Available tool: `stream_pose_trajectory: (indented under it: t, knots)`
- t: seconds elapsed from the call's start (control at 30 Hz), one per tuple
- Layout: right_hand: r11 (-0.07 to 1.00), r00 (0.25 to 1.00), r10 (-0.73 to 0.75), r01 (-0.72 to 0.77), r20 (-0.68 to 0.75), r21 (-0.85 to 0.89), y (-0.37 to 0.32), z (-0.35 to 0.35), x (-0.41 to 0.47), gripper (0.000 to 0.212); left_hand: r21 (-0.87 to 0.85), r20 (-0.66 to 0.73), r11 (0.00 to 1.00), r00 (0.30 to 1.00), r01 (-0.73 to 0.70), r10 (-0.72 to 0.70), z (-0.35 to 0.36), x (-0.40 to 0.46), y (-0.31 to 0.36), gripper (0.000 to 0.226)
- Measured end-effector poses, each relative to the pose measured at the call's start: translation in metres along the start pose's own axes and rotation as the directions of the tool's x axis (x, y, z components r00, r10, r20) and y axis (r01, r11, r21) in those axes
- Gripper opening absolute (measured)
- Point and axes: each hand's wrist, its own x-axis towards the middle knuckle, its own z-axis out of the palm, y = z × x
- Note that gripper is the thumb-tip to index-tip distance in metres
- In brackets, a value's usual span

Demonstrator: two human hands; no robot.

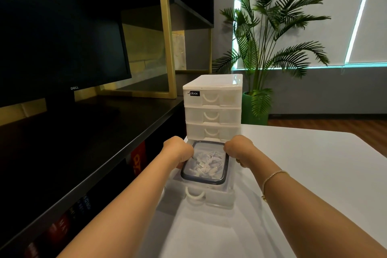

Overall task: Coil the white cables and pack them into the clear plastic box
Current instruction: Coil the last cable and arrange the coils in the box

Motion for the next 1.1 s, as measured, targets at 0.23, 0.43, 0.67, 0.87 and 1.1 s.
stream_pose_trajectory:
  t: [0.23,0.43,0.67,0.87,1.1]
  knots:
    - [1.0,1.0,0.014,-0.014,0.025,0.004,0.006,-0.003,0.002,0.015,0.085,-0.011,0.996,0.999,-0.029,0.03,0.004,0.005,0.004,0.029]
    - [0.999,0.999,0.033,-0.033,0.037,0.017,0.008,-0.004,0.001,0.018,0.092,-0.037,0.995,0.999,-0.036,0.04,0.006,0.009,0.004,0.038]
    - [1.0,0.998,0.013,-0.012,-0.054,0.018,0.01,0.0,0.004,0.021,0.059,-0.062,0.998,0.998,0.016,-0.013,0.008,0.014,0.004,0.043]
    - [0.999,0.996,0.003,0.0,-0.085,0.039,0.013,0.003,0.004,0.021,0.076,-0.076,0.997,0.997,0.006,0.0,0.009,0.016,0.004,0.043]
    - [0.999,0.995,-0.036,0.033,-0.094,-0.039,0.011,0.006,0.002,0.017,0.074,-0.093,0.997,0.995,-0.027,0.034,0.011,0.018,0.002,0.043]
